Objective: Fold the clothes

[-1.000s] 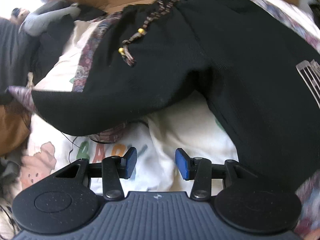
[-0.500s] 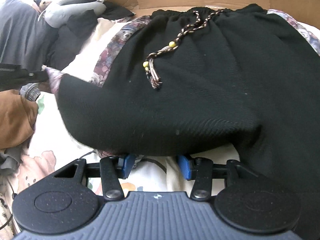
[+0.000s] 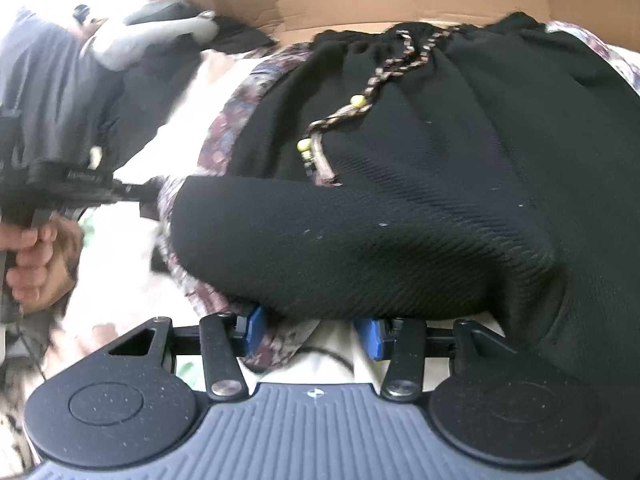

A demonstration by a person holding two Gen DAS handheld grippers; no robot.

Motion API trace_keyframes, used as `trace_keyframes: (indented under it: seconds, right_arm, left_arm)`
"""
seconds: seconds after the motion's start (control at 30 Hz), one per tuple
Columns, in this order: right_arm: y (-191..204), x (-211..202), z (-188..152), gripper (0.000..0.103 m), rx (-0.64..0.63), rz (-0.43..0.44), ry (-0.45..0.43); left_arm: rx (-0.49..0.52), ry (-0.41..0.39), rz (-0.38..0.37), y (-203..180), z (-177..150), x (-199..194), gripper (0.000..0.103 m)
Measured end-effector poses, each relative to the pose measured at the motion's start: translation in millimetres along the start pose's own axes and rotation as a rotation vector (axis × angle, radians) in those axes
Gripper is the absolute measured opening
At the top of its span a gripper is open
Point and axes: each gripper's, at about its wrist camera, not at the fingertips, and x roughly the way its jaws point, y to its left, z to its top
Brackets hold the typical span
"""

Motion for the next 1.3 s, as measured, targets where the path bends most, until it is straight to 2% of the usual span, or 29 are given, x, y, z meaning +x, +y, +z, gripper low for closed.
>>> trace_keyframes:
  seconds: [0.1, 0.13, 0.2, 0.23, 0.3, 0.43, 0.6, 0.87, 1.03, 1.23, 1.3]
  right_arm:
    - [-1.8, 4.8, 1.9, 0.053, 0.024, 0.007, -0.007]
    - [-1.4, 5.6, 2.5, 0.049, 0.022, 0.006, -0.008]
    - [-2.5, 5.3, 3.9, 0.017, 0.037, 0.012, 0.004]
    - [-3.4, 4.7, 4.5, 0.012, 0.049, 0.017, 0.010]
    - [-6.6, -2.2, 3.5, 0.009, 0.093, 0.036, 0.014]
    - [-8.4, -22.8, -5.1, 0.007, 0.160, 0.055, 0.013]
    - [-1.3, -56.2, -17.9, 0.007, 0.186, 0.056, 0.014]
    - [-3.7, -103.3, -45.2, 0.007, 0.201, 0.013, 0.055]
    - [-3.9, -126.5, -54.7, 0.007, 0.180, -0.014, 0.090]
    - [-6.7, -138.3, -71.3, 0.012, 0.170, -0.062, 0.109]
    - [-10.9, -135.5, -78.4, 0.021, 0.175, -0.084, 0.120]
  left_arm:
    - [-0.004, 0.002, 0.001, 0.0, -0.3, 2.5, 0.003]
    - [-0.004, 0.001, 0.002, -0.3, 0.0, 1.9, 0.003]
    - [-0.004, 0.000, 0.003, -1.7, 0.7, -1.2, 0.003]
    - [0.001, -0.002, 0.005, -3.2, 0.8, -4.4, 0.003]
    - [0.010, -0.004, 0.002, -6.5, 0.5, -11.3, 0.003]
    - [0.031, -0.003, -0.009, -14.2, -6.0, -29.7, 0.003]
    - [0.012, 0.004, -0.042, -22.2, -21.6, -59.3, 0.003]
    - [-0.017, 0.057, -0.086, -32.2, -68.6, -104.8, 0.003]
    - [-0.038, 0.073, -0.101, -34.7, -87.0, -126.0, 0.003]
    - [-0.071, 0.067, -0.040, -18.1, -91.8, -121.5, 0.003]
    - [-0.075, 0.065, -0.026, -13.8, -88.9, -118.0, 0.003]
